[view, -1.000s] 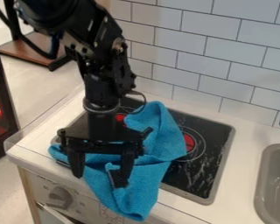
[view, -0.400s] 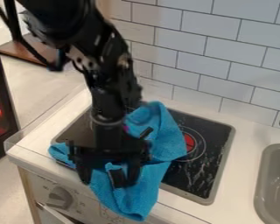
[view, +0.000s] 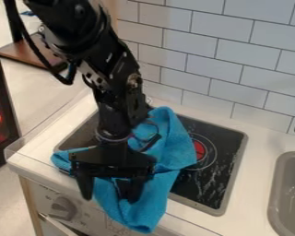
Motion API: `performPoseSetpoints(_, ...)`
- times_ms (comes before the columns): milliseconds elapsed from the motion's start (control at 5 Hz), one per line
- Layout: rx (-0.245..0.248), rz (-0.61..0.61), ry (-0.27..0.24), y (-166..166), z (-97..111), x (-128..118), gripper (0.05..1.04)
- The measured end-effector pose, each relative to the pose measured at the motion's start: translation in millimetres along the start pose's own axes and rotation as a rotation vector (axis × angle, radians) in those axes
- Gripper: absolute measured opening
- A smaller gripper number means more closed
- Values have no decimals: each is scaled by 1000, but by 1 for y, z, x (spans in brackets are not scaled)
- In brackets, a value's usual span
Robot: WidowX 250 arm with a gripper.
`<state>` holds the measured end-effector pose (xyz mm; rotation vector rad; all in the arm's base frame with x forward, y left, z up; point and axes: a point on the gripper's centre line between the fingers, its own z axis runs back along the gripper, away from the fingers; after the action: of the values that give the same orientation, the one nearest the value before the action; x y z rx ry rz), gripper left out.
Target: Fold the cloth from bottom right to top left
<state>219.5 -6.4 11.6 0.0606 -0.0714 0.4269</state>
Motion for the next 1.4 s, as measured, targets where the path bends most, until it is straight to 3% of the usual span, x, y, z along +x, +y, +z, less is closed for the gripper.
performPoseSetpoints(400, -4, -31, -11, -8, -2, 3, 370)
performPoseSetpoints(600, -7, -32, -11, -8, -1, 3, 187)
performPoseSetpoints(800, -18, -31, -6, -9, -1, 4, 84)
performPoseSetpoints(1000, -19, -46, 1, -9, 1, 5, 62)
performPoseSetpoints(1200, -37, -81, -18, -13, 14, 9, 58)
performPoseSetpoints(1400, -89, -104, -48, -21, 38, 20, 58)
